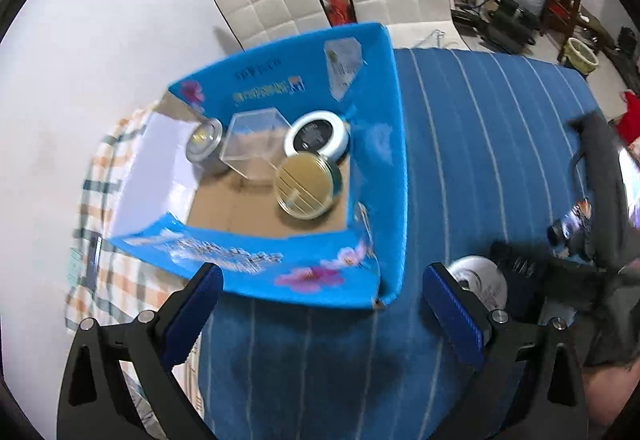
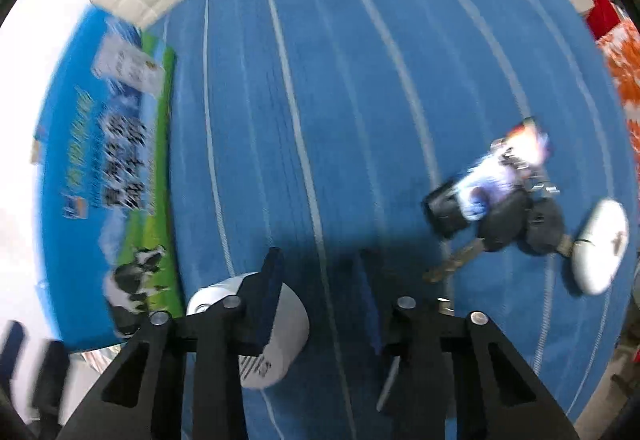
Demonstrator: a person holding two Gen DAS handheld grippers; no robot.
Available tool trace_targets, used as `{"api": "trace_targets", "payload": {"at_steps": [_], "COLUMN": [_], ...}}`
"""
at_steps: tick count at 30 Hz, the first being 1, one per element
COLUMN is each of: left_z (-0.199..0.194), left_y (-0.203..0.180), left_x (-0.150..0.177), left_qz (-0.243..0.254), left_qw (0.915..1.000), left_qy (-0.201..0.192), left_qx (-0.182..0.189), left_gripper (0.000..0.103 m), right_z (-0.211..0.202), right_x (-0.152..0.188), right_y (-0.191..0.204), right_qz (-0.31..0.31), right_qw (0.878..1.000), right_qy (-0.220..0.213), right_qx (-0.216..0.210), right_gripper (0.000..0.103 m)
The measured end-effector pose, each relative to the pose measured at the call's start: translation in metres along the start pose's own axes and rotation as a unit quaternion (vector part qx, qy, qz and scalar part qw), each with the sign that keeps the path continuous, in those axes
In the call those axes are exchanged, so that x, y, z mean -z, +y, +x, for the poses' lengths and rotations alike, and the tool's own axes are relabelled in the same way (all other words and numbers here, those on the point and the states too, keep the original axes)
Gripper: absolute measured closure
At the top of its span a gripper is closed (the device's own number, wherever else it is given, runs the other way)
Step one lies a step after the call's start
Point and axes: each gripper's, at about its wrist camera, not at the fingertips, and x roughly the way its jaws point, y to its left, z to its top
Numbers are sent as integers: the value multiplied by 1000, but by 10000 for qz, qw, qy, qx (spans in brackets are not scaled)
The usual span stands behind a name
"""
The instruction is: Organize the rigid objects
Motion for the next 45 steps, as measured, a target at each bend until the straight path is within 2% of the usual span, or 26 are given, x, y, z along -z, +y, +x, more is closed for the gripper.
{"api": "trace_targets", "payload": {"at_steps": [3,14,16,19,20,22,24,27,28,31,35,37,38,39,40,42,44,45], "left_z": [0,4,7,1,-2,-6,1,24,32,61,91,95,95,96,96,96,96,96], "left_y": [4,36,42,47,47,43,28,4,-2,-22,-48,-50,-49,-48,-48,-49,-49,-50], "left_x": [-4,15,19,25,27,32,40,54,57,65,77,79,79,78,78,77,79,78], "left_qz": [-43,-68,-60,-121,-129,-104,131,383,396,387,673,635,581,531,506,512,493,491], "left_qw": [10000,9999,9994,9982,9973,9945,9865,9778,9759,9653,9582,9622,9632,9638,9637,9661,9667,9669], "left_qy": [-9,140,329,423,426,484,843,1316,1438,1896,2234,2119,2058,2027,2003,1923,1892,1881], "left_qx": [-16,-14,83,416,578,924,1396,1587,1594,1755,1658,1588,1628,1652,1690,1644,1654,1651], "left_gripper": [1,1,1,1,1,1,1,1,1,1,1,2,14,34,37,37,37,37], "right_z": [10,16,10,-19,-34,-65,-84,-96,-91,-78,-54,-39,-37,-29,-27,-25,-26,-26], "right_x": [5,55,63,71,73,88,93,96,96,93,82,78,75,76,75,75,78,79], "right_y": [18,50,48,21,13,-9,-31,-60,-69,-91,-83,-78,-76,-64,-60,-54,-48,-45], "right_qz": [-348,-1040,-994,-497,-369,-187,76,478,618,1048,1206,1249,1202,1124,1063,962,880,793], "right_qw": [9991,9910,9910,9960,9981,9998,9995,9964,9950,9927,9900,9886,9877,9869,9858,9846,9856,9856], "right_qy": [237,758,785,600,401,49,-150,-250,-221,-36,21,118,100,66,89,55,22,40], "right_qx": [-60,-362,-429,-426,-296,-111,275,653,746,592,736,838,992,1159,1298,1459,1442,1491], "right_gripper": [72,72,72,70,68,51,37,20,20,20,20,21,20,27,30,33,41,42]}}
